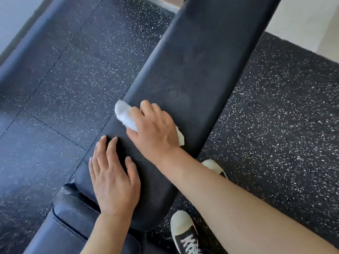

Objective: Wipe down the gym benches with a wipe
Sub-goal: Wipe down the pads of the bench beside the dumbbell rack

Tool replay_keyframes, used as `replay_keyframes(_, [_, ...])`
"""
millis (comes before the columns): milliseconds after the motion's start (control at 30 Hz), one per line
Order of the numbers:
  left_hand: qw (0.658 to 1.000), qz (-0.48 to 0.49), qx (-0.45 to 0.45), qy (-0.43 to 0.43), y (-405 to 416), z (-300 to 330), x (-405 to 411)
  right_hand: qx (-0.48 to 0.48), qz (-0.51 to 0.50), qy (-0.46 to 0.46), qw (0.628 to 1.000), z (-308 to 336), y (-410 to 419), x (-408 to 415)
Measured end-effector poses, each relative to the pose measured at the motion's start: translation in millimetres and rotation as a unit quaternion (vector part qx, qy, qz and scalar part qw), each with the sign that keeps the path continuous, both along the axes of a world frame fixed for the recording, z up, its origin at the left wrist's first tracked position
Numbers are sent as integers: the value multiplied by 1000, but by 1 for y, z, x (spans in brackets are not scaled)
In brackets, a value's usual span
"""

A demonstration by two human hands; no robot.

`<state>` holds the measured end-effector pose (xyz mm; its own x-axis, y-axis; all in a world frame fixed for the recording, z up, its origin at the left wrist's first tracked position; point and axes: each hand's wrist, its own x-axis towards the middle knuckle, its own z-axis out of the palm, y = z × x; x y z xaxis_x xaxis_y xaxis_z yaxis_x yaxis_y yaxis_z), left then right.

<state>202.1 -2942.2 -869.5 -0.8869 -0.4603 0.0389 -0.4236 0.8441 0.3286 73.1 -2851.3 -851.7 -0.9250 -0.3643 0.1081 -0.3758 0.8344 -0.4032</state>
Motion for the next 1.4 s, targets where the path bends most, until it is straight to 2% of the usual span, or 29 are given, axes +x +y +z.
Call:
replay_keyframes(133, [1000, 21, 15, 13, 4, -1, -2, -37, 139, 27, 989, -4, -6, 5])
replay_keyframes(200, [1000, 21, 10, 14, 5, -1, -3, -15, 245, 57, 968, -5, 18, -17])
replay_keyframes(267, [1000, 19, 2, 13, 4, -1, -3, 13, 293, 101, 951, -6, 53, -58])
replay_keyframes(333, [1000, 26, 2, 12, 5, -2, -3, 26, 226, 126, 966, -10, 91, -118])
replay_keyframes(433, [999, 33, -3, 12, 6, -4, -4, 175, 41, 88, 980, -20, 142, -209])
replay_keyframes(500, [999, 37, -6, 3, 6, -3, -5, 176, -31, 47, 983, -21, 148, -231])
replay_keyframes(567, [999, 44, -5, -9, 8, 0, -7, 151, -31, 35, 987, -13, 127, -211])
replay_keyframes(633, [999, 48, -6, -15, 12, 5, -11, 79, 30, 23, 996, -2, 96, -162])
replay_keyframes(700, [998, 50, -11, -29, 13, 8, -11, 6, 135, -4, 991, 8, 68, -102])
replay_keyframes(800, [998, 53, -4, -34, 14, 10, -10, 4, 294, -18, 956, 15, 48, -39])
replay_keyframes(933, [998, 58, -4, -29, 17, 9, -12, -2, 381, 6, 924, 8, 68, -70])
replay_keyframes(1033, [998, 57, -5, -30, 15, 7, -8, 38, 334, 62, 940, 2, 102, -146])
replay_keyframes(1133, [998, 54, -1, -29, 15, 8, -10, 92, 149, 29, 984, 2, 129, -223])
replay_keyframes(1200, [998, 63, 0, -32, 18, 8, -11, 123, 65, 17, 990, 5, 125, -241])
replay_keyframes(1300, [997, 66, -1, -33, 19, 7, -10, 133, 73, 39, 988, 11, 84, -210])
replay_keyframes(1400, [998, 53, 14, -27, 12, 9, -9, 153, 147, -10, 977, 13, 28, -141])
